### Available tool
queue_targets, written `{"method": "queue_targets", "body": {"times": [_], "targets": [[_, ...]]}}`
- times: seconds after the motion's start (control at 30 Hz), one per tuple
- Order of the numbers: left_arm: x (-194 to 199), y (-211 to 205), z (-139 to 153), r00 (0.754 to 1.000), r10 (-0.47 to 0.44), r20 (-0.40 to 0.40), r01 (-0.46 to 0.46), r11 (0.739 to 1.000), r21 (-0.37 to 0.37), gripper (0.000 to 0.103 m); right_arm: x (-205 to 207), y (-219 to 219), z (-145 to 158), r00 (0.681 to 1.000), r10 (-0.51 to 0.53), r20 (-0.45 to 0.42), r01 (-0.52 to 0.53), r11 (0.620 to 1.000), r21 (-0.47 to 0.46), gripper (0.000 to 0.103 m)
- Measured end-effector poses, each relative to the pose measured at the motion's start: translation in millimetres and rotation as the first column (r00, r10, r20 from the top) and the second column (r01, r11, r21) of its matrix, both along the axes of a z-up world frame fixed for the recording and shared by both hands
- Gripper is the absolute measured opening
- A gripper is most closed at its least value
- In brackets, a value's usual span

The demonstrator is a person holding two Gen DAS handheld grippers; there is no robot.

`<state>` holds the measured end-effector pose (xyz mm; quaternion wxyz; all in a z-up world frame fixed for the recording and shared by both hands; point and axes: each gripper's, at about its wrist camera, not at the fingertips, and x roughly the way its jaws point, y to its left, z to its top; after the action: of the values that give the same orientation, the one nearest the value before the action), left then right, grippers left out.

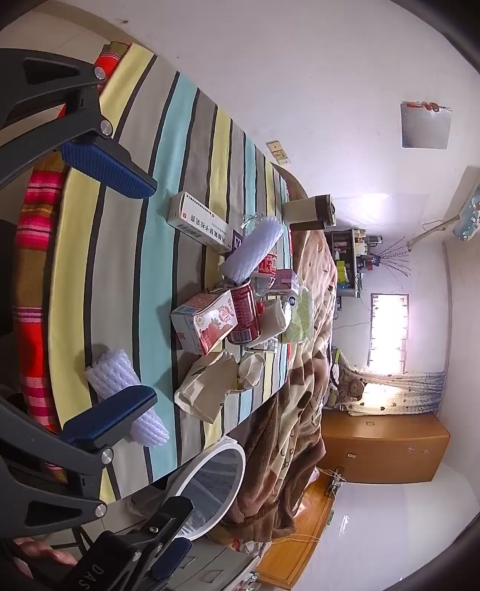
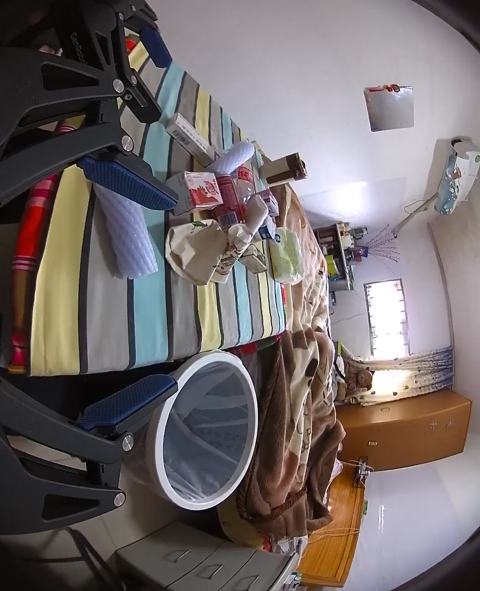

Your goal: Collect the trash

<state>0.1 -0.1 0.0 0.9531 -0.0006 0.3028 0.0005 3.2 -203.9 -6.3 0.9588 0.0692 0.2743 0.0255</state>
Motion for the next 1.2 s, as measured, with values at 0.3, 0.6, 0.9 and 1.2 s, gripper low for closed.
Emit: {"method": "queue_targets", "body": {"times": [0.3, 0.6, 0.9, 1.2], "targets": [[-0.1, -0.4, 0.0, 1.000, -0.002, 0.002, 0.002, 1.000, -0.002, 0.103, -0.6, -3.0, -0.7, 1.000, -0.009, -0.003, 0.009, 1.000, 0.006, 0.092], [0.0, 1.5, 1.5, 1.000, -0.002, 0.003, 0.002, 1.000, -0.002, 0.103, -0.3, -3.7, -1.1, 1.000, -0.010, 0.001, 0.010, 1.000, 0.012, 0.092], [-0.6, 1.7, 2.2, 1.000, 0.000, 0.004, 0.000, 1.000, -0.003, 0.103, 0.1, -1.2, -2.0, 1.000, -0.011, 0.003, 0.011, 1.000, 0.005, 0.092], [-2.7, 1.8, 4.1, 1.000, 0.001, 0.004, -0.001, 1.000, -0.003, 0.103, -1.7, -0.1, -0.8, 1.000, -0.012, 0.000, 0.012, 1.000, 0.002, 0.092]]}}
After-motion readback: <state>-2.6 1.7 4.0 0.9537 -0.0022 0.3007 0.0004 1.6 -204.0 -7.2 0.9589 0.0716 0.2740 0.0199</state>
